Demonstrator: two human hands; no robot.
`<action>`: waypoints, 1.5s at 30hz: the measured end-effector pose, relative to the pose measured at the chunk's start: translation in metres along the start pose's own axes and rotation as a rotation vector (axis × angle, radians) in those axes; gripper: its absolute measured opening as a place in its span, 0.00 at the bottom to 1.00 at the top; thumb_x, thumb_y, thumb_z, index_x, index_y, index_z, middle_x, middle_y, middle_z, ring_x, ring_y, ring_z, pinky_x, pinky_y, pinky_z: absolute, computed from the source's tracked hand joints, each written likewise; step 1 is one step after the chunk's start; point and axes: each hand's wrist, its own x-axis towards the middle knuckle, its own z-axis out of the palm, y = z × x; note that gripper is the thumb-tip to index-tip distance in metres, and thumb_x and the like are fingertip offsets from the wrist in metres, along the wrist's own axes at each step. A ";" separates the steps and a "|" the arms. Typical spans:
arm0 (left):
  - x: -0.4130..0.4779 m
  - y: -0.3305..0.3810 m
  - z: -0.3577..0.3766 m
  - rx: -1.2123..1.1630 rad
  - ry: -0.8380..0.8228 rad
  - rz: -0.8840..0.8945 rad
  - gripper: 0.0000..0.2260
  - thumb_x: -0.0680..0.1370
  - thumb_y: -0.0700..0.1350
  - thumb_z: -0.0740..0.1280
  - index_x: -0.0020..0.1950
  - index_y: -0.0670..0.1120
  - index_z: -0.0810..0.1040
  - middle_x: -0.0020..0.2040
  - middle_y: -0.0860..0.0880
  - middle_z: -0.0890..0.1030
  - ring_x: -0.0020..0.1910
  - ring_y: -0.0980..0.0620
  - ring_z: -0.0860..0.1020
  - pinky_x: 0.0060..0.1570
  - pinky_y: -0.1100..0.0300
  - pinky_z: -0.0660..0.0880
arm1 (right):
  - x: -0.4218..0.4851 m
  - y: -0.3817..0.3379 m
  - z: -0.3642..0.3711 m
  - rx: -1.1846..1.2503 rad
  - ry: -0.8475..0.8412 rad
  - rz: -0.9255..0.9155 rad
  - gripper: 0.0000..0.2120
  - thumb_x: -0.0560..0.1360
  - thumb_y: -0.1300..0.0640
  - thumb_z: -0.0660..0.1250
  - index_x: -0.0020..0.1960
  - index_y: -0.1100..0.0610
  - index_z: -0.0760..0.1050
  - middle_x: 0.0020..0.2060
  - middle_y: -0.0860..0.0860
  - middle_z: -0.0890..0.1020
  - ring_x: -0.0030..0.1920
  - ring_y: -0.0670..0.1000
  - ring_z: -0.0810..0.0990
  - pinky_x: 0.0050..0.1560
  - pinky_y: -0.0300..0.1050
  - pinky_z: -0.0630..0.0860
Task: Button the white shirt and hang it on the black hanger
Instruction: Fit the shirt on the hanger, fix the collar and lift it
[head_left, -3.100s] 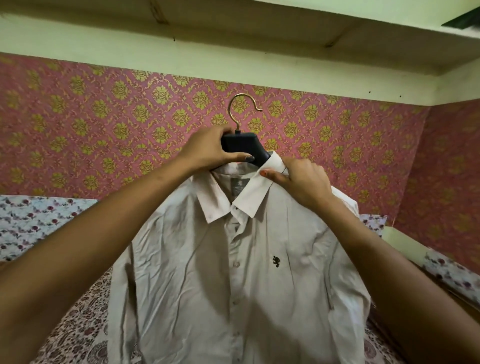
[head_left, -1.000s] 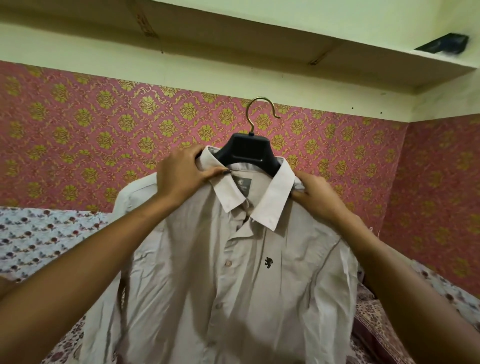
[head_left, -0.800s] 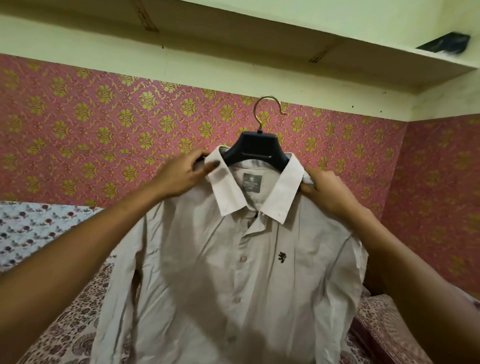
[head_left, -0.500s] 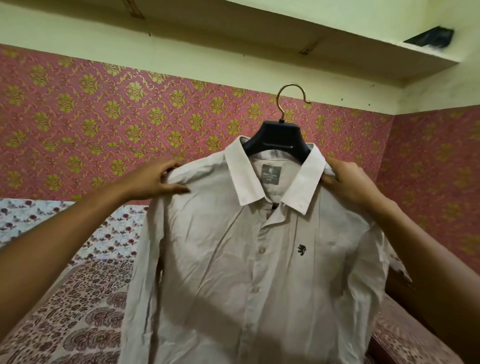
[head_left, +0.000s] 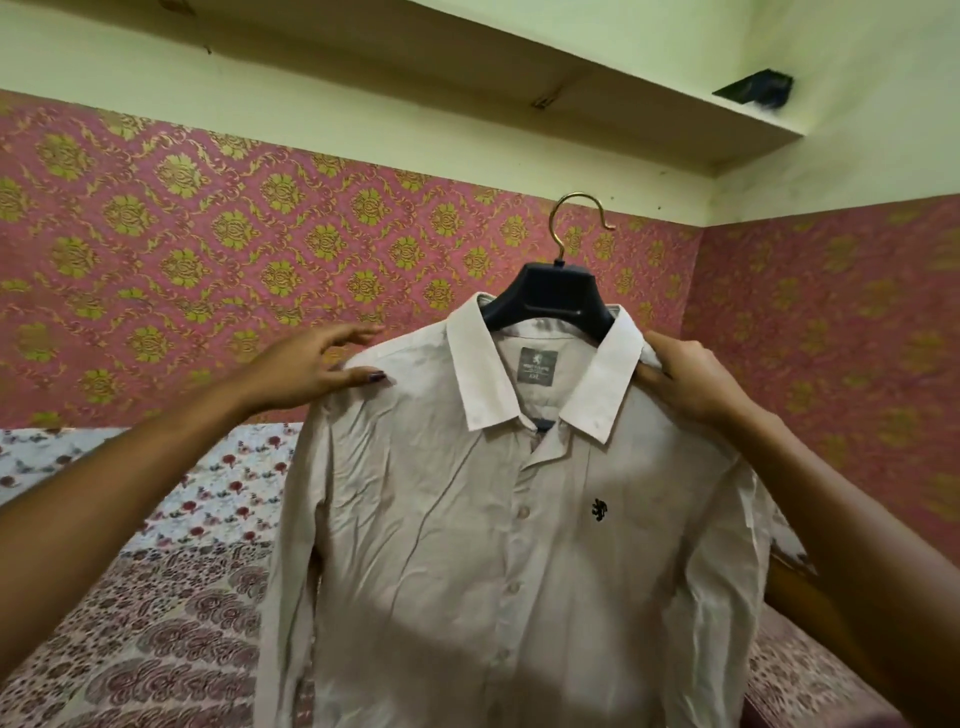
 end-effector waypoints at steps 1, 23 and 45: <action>0.006 0.002 0.006 -0.008 0.004 0.025 0.43 0.55 0.81 0.55 0.66 0.64 0.64 0.62 0.58 0.73 0.60 0.57 0.70 0.57 0.55 0.69 | -0.003 0.001 -0.002 -0.023 -0.004 0.015 0.14 0.77 0.45 0.60 0.51 0.56 0.72 0.48 0.57 0.81 0.46 0.60 0.79 0.47 0.58 0.76; 0.073 0.290 0.222 -0.334 0.000 0.793 0.31 0.72 0.68 0.49 0.66 0.52 0.71 0.58 0.48 0.79 0.56 0.45 0.77 0.52 0.53 0.72 | -0.296 0.084 -0.234 -0.454 0.203 0.662 0.17 0.75 0.45 0.61 0.47 0.61 0.71 0.42 0.60 0.81 0.43 0.60 0.79 0.41 0.54 0.74; -0.134 0.801 0.347 -0.787 -0.145 1.194 0.31 0.73 0.66 0.48 0.67 0.50 0.70 0.58 0.48 0.79 0.56 0.44 0.78 0.46 0.49 0.75 | -0.684 0.056 -0.573 -1.054 0.225 1.160 0.14 0.78 0.48 0.61 0.52 0.60 0.71 0.46 0.61 0.80 0.46 0.63 0.78 0.37 0.50 0.67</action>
